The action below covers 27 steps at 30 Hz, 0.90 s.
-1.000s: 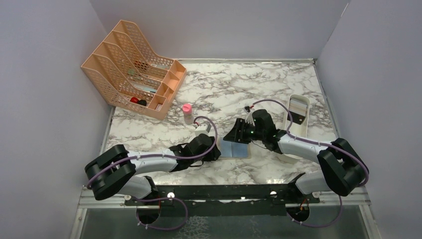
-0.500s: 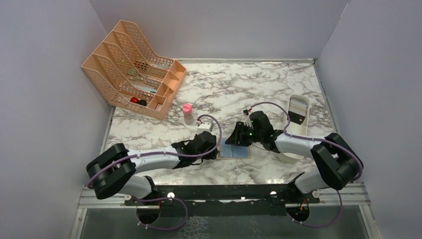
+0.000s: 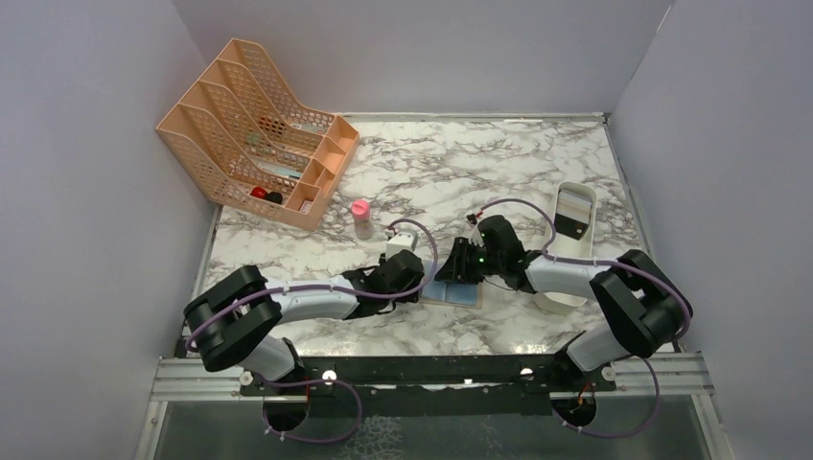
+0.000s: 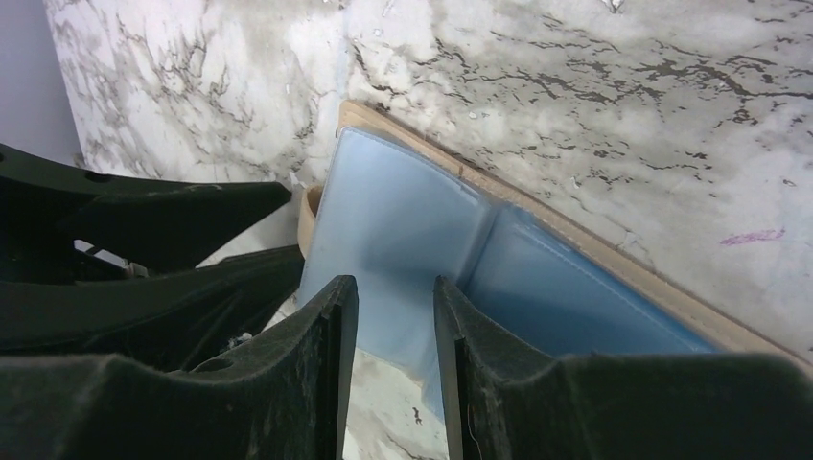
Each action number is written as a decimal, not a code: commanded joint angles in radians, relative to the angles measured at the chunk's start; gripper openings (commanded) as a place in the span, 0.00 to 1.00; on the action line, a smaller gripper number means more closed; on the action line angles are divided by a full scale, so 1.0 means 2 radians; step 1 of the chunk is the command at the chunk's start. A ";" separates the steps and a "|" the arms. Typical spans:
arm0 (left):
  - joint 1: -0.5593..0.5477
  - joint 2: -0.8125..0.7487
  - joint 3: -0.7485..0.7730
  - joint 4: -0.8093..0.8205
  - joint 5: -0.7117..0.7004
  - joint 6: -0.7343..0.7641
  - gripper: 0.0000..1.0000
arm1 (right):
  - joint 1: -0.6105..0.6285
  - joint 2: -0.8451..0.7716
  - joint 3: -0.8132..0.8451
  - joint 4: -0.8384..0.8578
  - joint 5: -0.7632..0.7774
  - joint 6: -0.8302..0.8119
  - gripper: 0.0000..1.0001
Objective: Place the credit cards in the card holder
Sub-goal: Open the card holder at the center of the board.
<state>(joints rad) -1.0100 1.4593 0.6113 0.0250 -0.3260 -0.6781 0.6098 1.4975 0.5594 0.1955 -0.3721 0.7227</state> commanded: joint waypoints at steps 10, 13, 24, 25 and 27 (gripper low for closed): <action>0.022 -0.063 -0.035 -0.007 -0.056 -0.064 0.48 | 0.003 0.033 -0.016 0.018 0.000 -0.019 0.39; 0.023 -0.074 -0.039 0.012 -0.043 -0.026 0.47 | 0.003 0.032 -0.020 0.018 0.000 -0.018 0.39; 0.021 -0.086 -0.051 0.069 0.048 0.128 0.48 | 0.003 0.019 -0.028 0.022 -0.004 -0.016 0.39; 0.019 -0.082 -0.050 0.069 0.049 0.140 0.48 | 0.003 0.018 -0.028 0.022 -0.004 -0.016 0.39; 0.016 -0.070 -0.041 0.061 0.044 0.158 0.48 | 0.003 0.018 -0.028 0.026 -0.008 -0.016 0.39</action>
<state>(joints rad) -0.9668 1.2942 0.4946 0.1318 -0.2729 -0.4942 0.6098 1.5352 0.5304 0.2737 -0.3824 0.7124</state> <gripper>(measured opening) 0.478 0.393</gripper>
